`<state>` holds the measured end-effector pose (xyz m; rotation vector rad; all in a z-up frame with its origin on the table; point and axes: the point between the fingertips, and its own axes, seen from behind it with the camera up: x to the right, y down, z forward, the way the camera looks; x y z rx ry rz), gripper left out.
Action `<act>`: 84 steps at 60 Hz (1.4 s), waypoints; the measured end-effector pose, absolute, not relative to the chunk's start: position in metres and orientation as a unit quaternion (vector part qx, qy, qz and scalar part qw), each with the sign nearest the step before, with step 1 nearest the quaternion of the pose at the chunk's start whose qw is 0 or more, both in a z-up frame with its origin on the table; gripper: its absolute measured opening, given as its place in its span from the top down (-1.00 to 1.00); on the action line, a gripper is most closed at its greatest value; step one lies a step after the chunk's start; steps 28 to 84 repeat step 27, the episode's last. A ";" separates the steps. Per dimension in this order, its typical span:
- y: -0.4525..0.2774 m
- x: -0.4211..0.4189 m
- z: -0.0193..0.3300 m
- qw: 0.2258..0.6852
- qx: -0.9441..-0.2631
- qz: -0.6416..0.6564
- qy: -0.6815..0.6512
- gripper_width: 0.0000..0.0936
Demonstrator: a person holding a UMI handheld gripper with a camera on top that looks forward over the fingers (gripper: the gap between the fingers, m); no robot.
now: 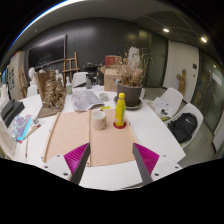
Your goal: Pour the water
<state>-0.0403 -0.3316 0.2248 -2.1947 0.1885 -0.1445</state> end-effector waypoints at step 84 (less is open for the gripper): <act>-0.345 -0.069 0.238 0.460 -0.884 -0.062 0.050 -0.84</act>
